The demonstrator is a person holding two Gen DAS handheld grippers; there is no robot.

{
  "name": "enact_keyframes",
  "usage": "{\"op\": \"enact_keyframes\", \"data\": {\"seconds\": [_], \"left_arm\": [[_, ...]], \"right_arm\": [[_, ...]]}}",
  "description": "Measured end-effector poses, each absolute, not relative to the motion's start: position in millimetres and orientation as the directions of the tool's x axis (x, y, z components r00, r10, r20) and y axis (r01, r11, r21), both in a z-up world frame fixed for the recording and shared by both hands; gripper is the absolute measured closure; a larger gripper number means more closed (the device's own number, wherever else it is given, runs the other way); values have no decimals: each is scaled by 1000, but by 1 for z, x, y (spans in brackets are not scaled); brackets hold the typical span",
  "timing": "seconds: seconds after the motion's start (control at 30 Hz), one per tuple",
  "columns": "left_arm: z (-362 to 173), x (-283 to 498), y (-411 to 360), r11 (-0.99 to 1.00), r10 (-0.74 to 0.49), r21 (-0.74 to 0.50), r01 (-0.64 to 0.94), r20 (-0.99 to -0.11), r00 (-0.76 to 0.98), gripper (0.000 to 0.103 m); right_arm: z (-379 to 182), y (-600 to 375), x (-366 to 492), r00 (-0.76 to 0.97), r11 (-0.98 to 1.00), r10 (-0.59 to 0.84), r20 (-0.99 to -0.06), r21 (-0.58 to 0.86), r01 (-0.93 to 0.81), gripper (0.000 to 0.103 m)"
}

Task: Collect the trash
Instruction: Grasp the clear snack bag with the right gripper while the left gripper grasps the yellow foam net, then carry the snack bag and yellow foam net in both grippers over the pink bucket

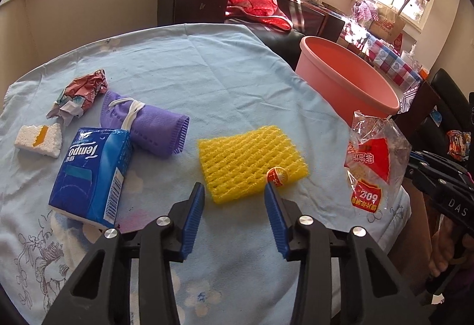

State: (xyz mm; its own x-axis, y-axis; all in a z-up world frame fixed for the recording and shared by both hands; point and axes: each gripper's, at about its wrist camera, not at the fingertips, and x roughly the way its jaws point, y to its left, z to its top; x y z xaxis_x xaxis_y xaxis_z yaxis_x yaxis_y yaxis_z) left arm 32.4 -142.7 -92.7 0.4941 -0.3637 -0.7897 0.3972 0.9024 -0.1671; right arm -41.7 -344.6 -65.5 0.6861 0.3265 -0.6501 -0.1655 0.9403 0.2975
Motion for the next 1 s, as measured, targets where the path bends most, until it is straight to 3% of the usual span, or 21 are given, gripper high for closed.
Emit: {"op": "enact_keyframes", "data": {"seconds": [0.13, 0.2, 1.0], "left_arm": [[-93, 33, -142, 899, -373, -176, 400, -786, 493, 93], [-93, 33, -142, 897, -380, -181, 403, -780, 496, 97], [-2, 15, -182, 825, -524, -138, 548, -549, 651, 98]], "right_arm": [[-65, -345, -42, 689, 939, 329, -645, 299, -169, 96], [-65, -346, -43, 692, 940, 328, -643, 298, -169, 96], [-28, -397, -53, 841, 975, 129, -526, 220, -12, 96]]}}
